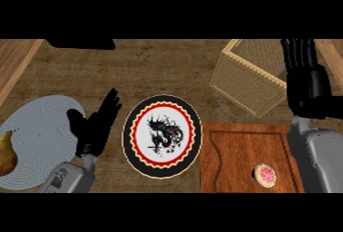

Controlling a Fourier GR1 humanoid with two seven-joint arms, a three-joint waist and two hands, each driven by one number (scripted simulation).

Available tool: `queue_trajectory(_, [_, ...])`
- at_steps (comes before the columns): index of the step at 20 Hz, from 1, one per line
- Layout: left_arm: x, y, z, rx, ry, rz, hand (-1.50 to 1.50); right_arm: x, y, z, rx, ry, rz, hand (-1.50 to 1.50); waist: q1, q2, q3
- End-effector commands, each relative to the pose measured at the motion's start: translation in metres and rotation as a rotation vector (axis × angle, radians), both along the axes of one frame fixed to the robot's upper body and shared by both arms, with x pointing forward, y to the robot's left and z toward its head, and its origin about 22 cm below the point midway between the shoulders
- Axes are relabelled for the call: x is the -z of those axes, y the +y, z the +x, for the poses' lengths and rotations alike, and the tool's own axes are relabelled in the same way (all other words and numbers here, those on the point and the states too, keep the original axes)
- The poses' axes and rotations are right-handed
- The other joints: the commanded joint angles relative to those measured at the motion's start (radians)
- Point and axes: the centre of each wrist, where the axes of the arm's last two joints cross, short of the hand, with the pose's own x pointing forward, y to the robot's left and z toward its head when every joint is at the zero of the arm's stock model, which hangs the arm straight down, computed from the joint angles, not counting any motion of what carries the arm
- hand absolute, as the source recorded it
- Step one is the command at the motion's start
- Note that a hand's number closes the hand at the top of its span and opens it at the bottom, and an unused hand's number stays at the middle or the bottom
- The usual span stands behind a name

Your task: Pick the cupcake from the cutting board and place it in the basket

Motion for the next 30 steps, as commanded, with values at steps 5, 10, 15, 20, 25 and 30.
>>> queue_trajectory(5, [-0.058,0.060,0.021,0.028,-0.338,0.357,0.00,0.035,0.077,-0.028,-0.595,0.211,-0.083,1.50,-0.002,-0.010,0.024])
queue_trajectory(10, [-0.060,0.079,0.015,0.059,-0.375,0.421,0.00,0.070,0.135,-0.090,-0.708,0.301,0.215,1.50,-0.033,-0.014,0.023])
queue_trajectory(15, [-0.070,0.091,0.012,0.033,-0.379,0.448,0.00,0.045,0.146,-0.130,-0.480,0.193,-0.068,-1.50,-0.050,-0.014,0.021])
queue_trajectory(20, [-0.071,0.094,0.009,0.016,-0.359,0.454,0.00,0.005,0.084,-0.099,-0.224,0.177,-0.562,-1.50,-0.069,-0.030,0.015])
queue_trajectory(25, [-0.066,0.092,0.008,0.050,-0.357,0.450,0.00,-0.033,0.064,-0.087,-0.225,0.289,-1.055,-1.50,-0.054,-0.021,0.012])
queue_trajectory(30, [-0.072,0.088,0.009,0.052,-0.377,0.440,0.00,-0.068,0.050,-0.087,-0.388,0.447,-1.393,-1.50,-0.037,-0.011,0.015])
